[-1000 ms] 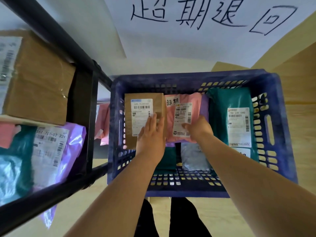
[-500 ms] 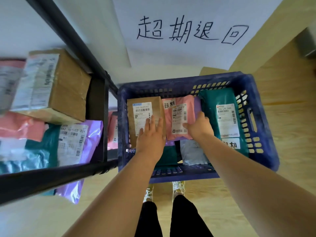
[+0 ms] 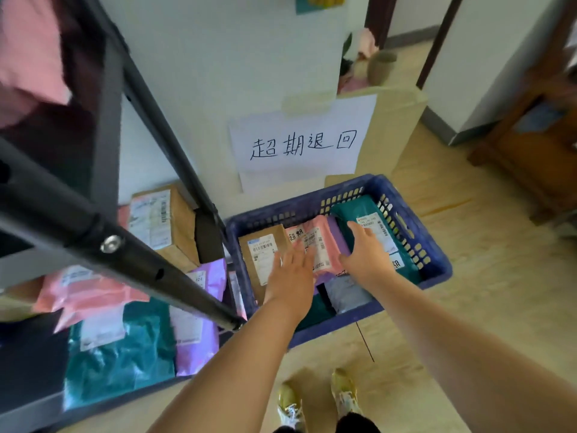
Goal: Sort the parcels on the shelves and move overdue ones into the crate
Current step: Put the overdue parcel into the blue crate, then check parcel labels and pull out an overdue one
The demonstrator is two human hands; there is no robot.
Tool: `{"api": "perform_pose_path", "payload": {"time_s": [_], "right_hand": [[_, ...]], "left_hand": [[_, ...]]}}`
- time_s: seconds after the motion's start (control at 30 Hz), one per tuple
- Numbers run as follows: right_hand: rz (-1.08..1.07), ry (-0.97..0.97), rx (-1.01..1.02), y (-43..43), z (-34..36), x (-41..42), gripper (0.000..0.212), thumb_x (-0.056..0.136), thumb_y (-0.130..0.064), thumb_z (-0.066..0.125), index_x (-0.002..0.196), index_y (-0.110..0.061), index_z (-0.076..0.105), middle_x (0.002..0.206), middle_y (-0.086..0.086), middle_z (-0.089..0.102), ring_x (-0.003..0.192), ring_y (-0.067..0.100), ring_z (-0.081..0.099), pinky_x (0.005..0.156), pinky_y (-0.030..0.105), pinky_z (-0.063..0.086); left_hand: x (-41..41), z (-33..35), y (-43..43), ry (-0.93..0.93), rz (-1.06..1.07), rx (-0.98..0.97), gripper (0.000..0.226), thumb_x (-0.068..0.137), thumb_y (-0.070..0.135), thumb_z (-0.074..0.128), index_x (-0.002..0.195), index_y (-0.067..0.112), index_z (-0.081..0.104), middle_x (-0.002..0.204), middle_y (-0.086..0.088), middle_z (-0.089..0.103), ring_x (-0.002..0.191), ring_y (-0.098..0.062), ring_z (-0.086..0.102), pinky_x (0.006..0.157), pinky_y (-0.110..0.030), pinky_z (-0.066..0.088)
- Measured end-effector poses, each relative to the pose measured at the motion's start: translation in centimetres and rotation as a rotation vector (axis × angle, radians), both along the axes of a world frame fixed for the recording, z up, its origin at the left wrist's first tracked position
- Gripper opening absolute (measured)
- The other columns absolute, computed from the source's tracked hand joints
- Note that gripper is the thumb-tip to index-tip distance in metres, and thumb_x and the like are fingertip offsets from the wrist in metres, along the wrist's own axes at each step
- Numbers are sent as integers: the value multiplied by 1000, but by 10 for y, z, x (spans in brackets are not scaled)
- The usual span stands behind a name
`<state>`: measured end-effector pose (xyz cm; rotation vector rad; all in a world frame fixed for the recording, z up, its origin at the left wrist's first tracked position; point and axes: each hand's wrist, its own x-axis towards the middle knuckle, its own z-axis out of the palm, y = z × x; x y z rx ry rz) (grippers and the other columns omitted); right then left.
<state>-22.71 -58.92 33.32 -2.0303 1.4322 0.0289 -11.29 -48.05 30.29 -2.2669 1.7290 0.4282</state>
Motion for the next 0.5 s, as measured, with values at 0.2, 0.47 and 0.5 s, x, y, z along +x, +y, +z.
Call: {"api": "perform_pose_path", "payload": {"time_s": [0.2,0.47,0.5], "right_hand": [[85,-33,-108,34,41,-16,74,91,-16,62,154,-21,22,150,8,37,131,29,44,99,41,43],[228,-79,-213,85,87,-39,73,91,-17,61,154,-21,24,154,5,34,137,28,37,108,43,39],[248,-87,-224,92,93,-41,71,92,-21,61,154,-20,26,154,5,34,137,28,37,109,43,39]], "left_hand": [[-11,29,21,4,5,-118,71,104,25,33,153,12,-17,164,-6,-13,151,-25,-9,120,-42,-2],[-32,91,78,69,141,-394,71,99,37,45,157,16,9,164,-1,11,151,-20,8,123,-37,10],[-34,100,87,76,162,-417,72,99,37,47,157,16,10,163,0,12,151,-19,9,123,-35,10]]}}
